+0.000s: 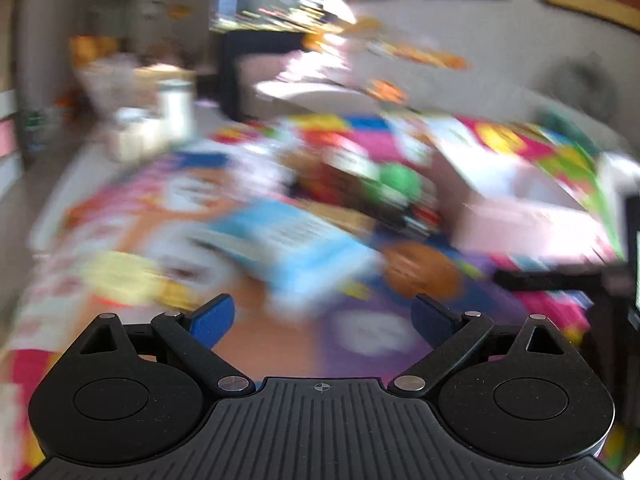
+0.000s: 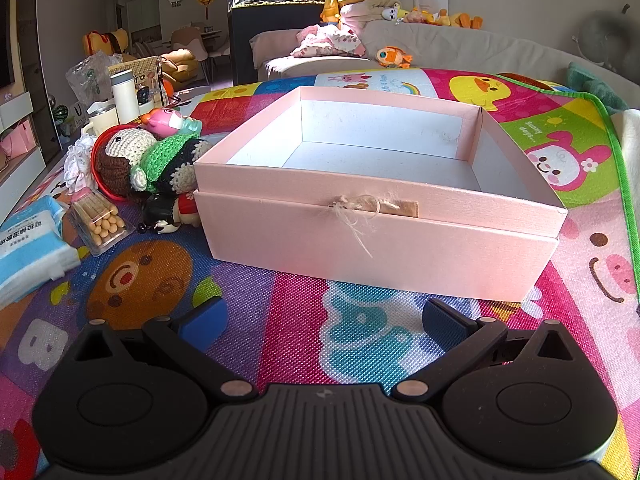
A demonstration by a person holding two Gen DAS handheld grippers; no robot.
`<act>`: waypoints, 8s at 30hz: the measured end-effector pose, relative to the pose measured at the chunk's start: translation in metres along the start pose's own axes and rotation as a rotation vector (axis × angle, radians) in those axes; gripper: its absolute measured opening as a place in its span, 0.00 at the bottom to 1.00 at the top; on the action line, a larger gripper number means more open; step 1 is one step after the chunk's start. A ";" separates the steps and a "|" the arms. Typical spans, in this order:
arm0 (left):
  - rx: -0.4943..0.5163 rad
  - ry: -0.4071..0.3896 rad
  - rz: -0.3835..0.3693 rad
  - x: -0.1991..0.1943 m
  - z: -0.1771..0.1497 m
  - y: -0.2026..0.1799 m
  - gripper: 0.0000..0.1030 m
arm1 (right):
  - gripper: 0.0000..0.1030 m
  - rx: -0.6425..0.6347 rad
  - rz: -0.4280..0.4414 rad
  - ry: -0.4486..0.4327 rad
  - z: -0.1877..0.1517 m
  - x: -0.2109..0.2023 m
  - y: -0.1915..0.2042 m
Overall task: Organize objects
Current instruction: 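Move the left gripper over the blue wet-wipes pack, then close the left gripper on the blue wet-wipes pack, then carry the blue pack toward the pink box with left while right grasps the yellow bell toy, then release the blue pack into the pink box while right drops the yellow toy in, then reach the left gripper down and grasp the crocheted doll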
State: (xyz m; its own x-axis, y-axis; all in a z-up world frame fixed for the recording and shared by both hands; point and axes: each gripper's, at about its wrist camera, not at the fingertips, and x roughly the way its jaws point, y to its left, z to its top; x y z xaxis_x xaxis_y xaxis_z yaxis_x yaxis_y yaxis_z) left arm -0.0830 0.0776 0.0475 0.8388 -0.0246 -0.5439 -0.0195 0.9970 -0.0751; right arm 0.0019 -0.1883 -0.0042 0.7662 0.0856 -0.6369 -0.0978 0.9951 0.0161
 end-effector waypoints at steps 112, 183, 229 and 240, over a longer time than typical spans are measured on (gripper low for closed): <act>-0.186 0.133 -0.195 0.054 0.067 0.079 0.61 | 1.00 -0.021 0.026 0.069 -0.008 -0.018 0.003; -0.008 0.168 -0.522 0.089 0.043 -0.069 0.60 | 0.52 0.073 0.064 -0.364 0.086 -0.127 -0.094; 0.489 0.446 -0.416 0.190 0.119 -0.076 0.23 | 1.00 0.148 0.107 -0.233 -0.025 -0.062 -0.031; 0.293 0.264 -0.614 0.063 0.088 -0.020 0.23 | 1.00 0.140 0.083 -0.241 -0.027 -0.063 -0.028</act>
State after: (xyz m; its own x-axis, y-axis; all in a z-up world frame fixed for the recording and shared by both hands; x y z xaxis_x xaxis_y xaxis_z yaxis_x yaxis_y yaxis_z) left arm 0.0185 0.0624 0.0885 0.4917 -0.5661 -0.6617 0.5903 0.7753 -0.2247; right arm -0.0611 -0.2225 0.0150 0.8898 0.1601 -0.4273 -0.0909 0.9799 0.1778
